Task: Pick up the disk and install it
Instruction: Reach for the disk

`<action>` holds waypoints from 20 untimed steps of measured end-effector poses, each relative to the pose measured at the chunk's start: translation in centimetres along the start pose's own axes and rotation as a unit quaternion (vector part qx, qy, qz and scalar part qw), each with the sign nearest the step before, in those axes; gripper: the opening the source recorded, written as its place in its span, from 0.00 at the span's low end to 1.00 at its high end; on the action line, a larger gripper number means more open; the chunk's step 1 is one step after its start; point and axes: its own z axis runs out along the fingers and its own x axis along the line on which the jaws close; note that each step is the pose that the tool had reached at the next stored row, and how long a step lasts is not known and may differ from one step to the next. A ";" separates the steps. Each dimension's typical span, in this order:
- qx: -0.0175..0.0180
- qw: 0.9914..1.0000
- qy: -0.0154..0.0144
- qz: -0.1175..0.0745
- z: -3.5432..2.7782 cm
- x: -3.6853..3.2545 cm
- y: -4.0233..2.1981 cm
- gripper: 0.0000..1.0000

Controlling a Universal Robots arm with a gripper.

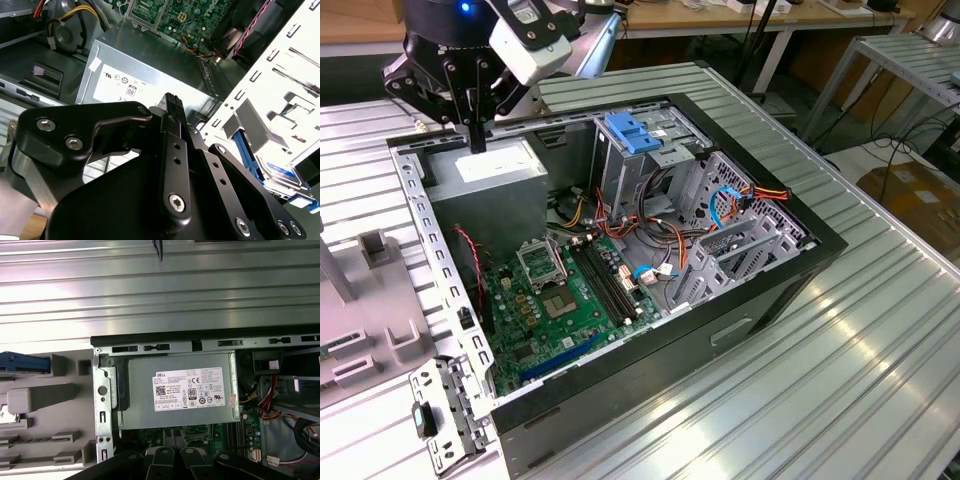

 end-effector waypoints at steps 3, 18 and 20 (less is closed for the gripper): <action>0.000 1.000 0.000 0.000 -0.01 0.14 -0.01 0.11; 0.000 1.000 0.000 0.000 -0.03 0.91 -0.07 0.11; 0.000 1.000 0.000 0.000 -0.03 1.03 -0.08 0.11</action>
